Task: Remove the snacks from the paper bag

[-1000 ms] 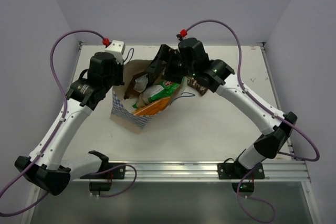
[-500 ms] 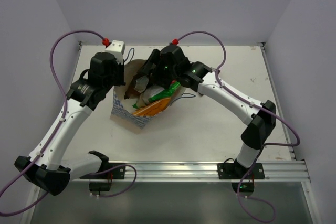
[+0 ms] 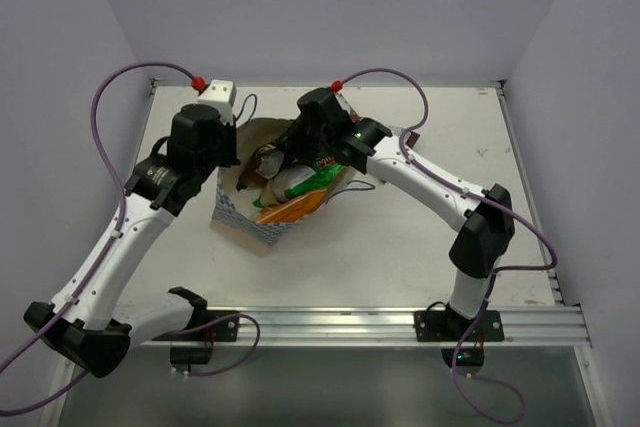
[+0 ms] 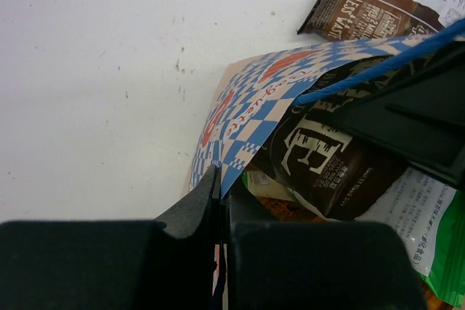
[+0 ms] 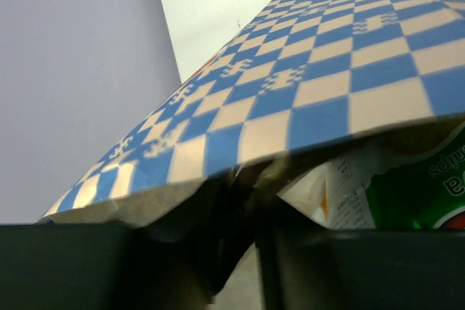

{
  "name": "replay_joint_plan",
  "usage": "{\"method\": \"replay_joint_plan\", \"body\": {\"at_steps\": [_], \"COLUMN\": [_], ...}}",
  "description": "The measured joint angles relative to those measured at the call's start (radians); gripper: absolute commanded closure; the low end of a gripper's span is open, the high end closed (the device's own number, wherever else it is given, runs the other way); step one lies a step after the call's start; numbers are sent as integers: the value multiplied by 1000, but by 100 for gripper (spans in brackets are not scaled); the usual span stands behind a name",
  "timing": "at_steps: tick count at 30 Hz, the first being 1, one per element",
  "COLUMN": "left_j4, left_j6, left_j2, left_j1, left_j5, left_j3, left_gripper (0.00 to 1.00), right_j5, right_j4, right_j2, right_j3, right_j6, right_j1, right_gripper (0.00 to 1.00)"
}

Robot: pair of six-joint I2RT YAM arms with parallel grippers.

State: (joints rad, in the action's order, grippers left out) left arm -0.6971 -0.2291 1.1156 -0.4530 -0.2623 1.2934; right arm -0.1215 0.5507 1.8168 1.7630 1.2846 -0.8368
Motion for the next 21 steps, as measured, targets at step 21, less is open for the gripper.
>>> {"method": "replay_joint_plan", "body": {"at_steps": [21], "left_j4": [10], "left_j6": [-52], "left_j2": [41], "left_j1": [-2], "left_j5": [-109], "left_j3": [-15], "left_gripper": [100], "right_j5": [76], "right_j4": [32], "right_j2": [-238], "right_j3": [96], "right_j6": [-198], "right_j1": [-16], "right_gripper": [100]}}
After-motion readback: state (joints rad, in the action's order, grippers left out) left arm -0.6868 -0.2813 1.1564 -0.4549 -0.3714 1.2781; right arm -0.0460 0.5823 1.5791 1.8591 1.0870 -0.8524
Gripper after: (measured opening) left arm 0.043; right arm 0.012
